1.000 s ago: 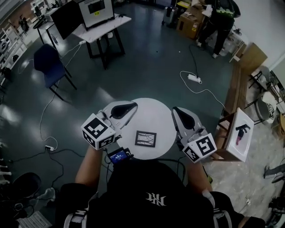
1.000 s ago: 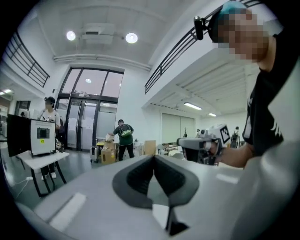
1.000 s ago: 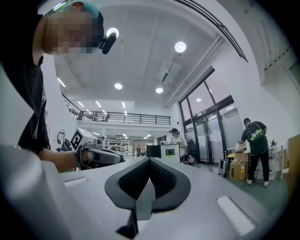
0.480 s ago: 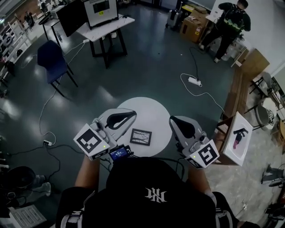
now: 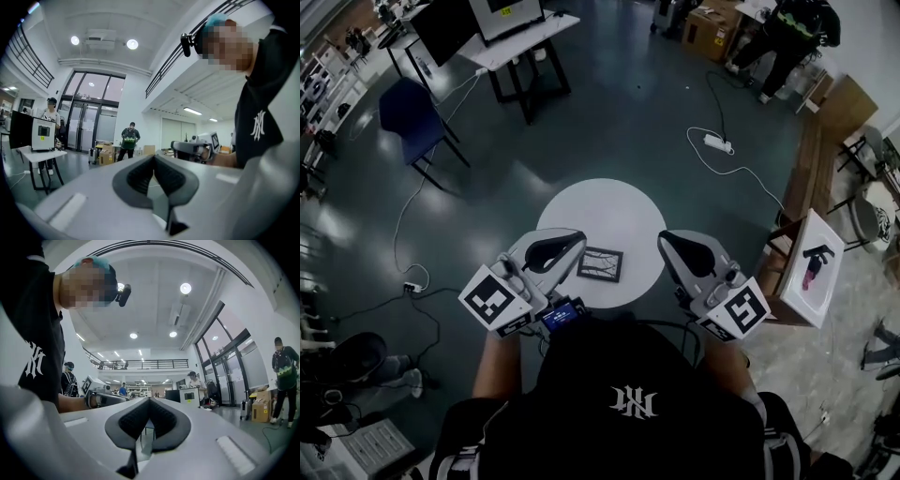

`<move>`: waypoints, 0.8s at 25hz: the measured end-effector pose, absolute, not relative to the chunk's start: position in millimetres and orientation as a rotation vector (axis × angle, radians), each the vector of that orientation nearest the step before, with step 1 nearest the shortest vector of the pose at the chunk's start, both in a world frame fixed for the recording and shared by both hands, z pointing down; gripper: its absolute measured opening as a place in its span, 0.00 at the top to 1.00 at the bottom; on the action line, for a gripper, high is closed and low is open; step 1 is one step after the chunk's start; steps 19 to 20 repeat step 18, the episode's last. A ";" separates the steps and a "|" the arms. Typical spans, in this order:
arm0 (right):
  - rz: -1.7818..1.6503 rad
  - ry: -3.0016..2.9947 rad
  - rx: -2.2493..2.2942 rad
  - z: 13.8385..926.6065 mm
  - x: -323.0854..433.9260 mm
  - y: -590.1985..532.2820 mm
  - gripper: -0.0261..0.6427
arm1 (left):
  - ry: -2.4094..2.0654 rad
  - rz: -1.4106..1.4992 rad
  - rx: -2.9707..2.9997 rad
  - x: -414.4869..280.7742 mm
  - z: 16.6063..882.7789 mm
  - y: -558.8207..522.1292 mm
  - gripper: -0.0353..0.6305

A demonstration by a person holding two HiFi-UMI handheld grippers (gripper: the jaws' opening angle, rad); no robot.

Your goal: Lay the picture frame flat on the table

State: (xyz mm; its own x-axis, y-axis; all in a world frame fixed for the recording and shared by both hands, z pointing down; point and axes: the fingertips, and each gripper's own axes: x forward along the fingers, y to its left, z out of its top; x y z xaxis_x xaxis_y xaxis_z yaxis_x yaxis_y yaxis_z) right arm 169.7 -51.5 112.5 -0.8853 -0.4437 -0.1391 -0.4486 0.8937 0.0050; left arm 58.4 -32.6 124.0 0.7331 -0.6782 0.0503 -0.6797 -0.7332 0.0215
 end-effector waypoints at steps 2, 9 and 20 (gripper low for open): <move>0.031 2.932 -0.677 117.0 168.2 -50.2 0.96 | -1.135 0.077 2.856 58.3 128.1 -29.8 0.94; -0.029 2.955 -0.621 132.0 157.8 -46.8 0.96 | -1.151 0.118 2.811 50.7 145.3 -26.3 0.94; -0.160 2.952 -0.617 162.7 139.4 -55.9 0.96 | -1.164 0.191 2.775 34.7 161.6 -28.2 0.94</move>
